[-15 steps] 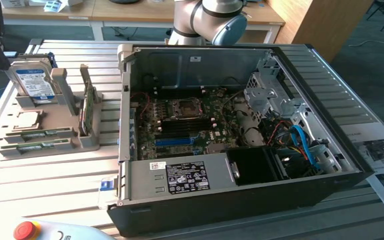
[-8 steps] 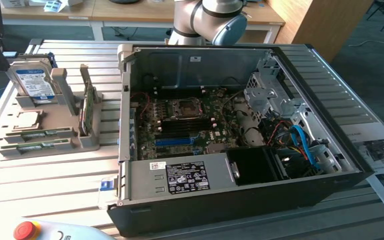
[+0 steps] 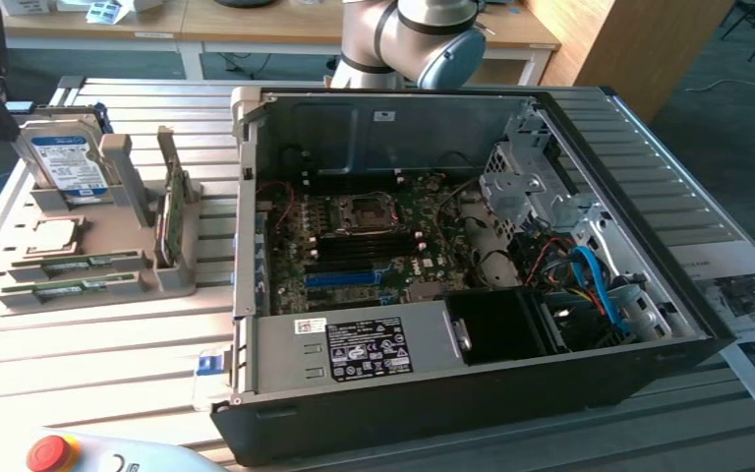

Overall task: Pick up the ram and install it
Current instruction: 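Pick up the ram and move it above insertion slot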

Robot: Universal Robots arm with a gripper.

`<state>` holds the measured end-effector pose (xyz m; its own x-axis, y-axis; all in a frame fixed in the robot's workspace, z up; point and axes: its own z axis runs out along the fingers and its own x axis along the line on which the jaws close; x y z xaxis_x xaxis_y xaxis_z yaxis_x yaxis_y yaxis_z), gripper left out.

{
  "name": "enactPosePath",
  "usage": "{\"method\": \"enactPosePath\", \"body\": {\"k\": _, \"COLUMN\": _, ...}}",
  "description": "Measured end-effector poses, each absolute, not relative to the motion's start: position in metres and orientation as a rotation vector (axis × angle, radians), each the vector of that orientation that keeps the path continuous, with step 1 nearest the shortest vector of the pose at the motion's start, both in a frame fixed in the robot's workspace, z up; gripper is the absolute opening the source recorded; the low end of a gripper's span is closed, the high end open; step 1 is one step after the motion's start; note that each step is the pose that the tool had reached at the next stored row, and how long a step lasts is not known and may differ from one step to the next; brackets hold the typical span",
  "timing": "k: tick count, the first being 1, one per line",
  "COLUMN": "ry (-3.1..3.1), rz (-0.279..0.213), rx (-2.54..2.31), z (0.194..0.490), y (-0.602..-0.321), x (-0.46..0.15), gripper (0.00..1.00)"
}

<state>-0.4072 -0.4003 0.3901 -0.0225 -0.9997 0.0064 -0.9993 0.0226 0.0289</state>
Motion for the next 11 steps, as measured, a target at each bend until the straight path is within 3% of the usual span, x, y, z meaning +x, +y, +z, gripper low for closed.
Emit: {"method": "enactPosePath", "body": {"k": 11, "ry": -2.225, "rz": -0.017, "rx": 2.175, "z": 0.379, "y": -0.4, "x": -0.407, "gripper": 0.1}}
